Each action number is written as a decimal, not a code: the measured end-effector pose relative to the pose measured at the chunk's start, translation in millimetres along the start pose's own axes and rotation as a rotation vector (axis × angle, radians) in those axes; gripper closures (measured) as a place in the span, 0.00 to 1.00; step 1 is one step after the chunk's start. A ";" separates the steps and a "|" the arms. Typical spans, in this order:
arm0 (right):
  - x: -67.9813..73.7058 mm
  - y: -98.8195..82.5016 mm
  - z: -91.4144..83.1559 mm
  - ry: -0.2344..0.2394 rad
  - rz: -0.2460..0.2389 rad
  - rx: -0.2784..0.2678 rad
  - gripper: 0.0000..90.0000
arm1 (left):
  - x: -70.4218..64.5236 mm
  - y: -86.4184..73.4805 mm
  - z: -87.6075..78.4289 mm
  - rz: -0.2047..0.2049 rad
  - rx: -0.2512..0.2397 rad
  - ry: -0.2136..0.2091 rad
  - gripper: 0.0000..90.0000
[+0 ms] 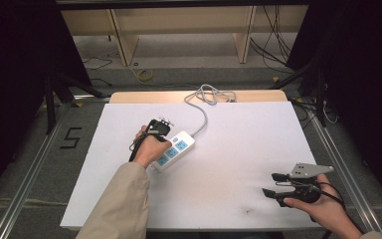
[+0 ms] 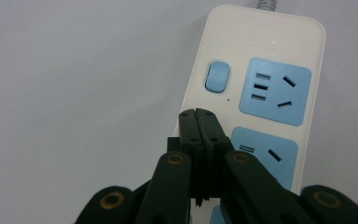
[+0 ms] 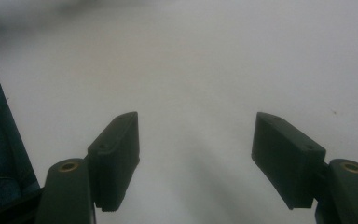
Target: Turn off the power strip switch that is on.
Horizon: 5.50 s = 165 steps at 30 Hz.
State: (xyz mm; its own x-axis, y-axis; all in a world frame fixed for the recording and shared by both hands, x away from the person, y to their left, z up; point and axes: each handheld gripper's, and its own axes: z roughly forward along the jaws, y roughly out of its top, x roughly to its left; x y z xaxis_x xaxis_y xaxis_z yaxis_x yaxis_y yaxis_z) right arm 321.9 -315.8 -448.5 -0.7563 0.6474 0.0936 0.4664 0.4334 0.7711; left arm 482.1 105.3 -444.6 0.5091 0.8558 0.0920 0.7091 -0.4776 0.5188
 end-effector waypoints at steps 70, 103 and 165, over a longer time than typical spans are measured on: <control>0.7 0.5 -0.2 0.002 -0.002 0.000 0.36 | 1.0 0.2 -1.0 -0.001 0.015 -0.037 1.00; 1.0 0.7 -0.2 0.004 -0.003 -0.003 0.36 | 0.8 1.0 -3.9 -0.002 -0.003 -0.028 1.00; 0.1 0.6 -1.6 0.001 -0.004 -0.007 0.36 | -1.6 -28.4 -62.9 0.065 -0.297 -0.062 0.30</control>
State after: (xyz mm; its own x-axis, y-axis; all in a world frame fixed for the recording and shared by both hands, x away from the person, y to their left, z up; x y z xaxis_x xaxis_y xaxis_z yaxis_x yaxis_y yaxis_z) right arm 321.4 -316.5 -447.0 -0.7584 0.6454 0.0913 0.4603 0.4311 0.7761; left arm 430.4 130.0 -406.0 0.5836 0.8074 0.0862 0.5051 -0.4441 0.7400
